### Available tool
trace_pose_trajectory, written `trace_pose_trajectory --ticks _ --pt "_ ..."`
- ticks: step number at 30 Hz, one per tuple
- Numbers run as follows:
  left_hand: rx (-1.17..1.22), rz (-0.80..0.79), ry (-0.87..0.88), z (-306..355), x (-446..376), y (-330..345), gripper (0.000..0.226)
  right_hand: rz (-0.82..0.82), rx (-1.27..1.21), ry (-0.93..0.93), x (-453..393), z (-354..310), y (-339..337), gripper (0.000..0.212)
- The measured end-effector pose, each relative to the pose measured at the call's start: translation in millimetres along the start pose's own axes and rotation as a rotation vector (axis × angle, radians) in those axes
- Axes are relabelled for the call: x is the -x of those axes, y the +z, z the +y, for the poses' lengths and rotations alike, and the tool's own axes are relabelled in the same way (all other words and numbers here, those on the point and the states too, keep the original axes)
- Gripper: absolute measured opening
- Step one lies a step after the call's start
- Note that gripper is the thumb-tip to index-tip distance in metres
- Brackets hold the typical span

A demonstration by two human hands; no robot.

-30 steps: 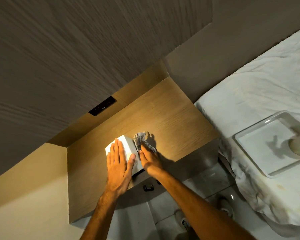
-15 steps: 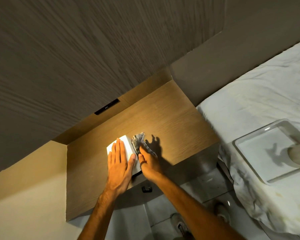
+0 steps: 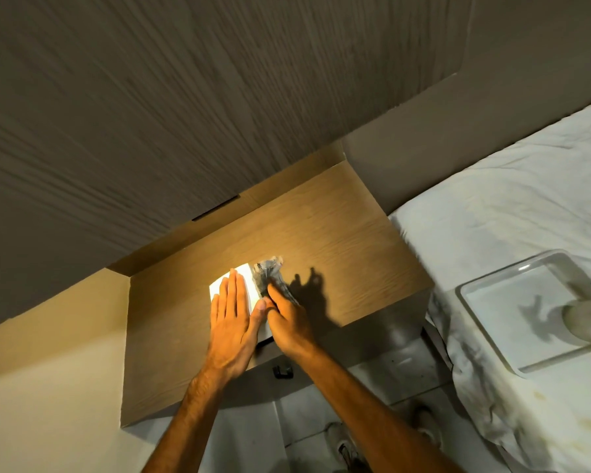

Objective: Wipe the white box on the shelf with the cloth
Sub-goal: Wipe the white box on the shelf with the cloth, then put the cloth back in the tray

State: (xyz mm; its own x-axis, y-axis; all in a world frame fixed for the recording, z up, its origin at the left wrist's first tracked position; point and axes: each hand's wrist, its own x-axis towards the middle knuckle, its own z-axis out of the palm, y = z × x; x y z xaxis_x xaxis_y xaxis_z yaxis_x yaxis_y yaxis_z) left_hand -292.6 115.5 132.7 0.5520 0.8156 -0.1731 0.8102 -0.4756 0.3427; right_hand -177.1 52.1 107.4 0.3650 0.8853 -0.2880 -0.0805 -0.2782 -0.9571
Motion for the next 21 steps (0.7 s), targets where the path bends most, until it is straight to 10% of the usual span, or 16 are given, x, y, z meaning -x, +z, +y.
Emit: trace_pose_trajectory --ticks 11,16,21 --pt "-0.09 -0.002 0.04 -7 -4 -2 0.105 0.126 0.208 0.029 18 19 -23 0.038" --pt "-0.015 0.149 0.193 50 -10 3 0.093 0.223 -0.159 0.17 54 27 -69 0.027" --pt "-0.032 0.027 0.471 155 -42 64 0.084 0.655 -0.547 0.265 123 51 -167 0.014"
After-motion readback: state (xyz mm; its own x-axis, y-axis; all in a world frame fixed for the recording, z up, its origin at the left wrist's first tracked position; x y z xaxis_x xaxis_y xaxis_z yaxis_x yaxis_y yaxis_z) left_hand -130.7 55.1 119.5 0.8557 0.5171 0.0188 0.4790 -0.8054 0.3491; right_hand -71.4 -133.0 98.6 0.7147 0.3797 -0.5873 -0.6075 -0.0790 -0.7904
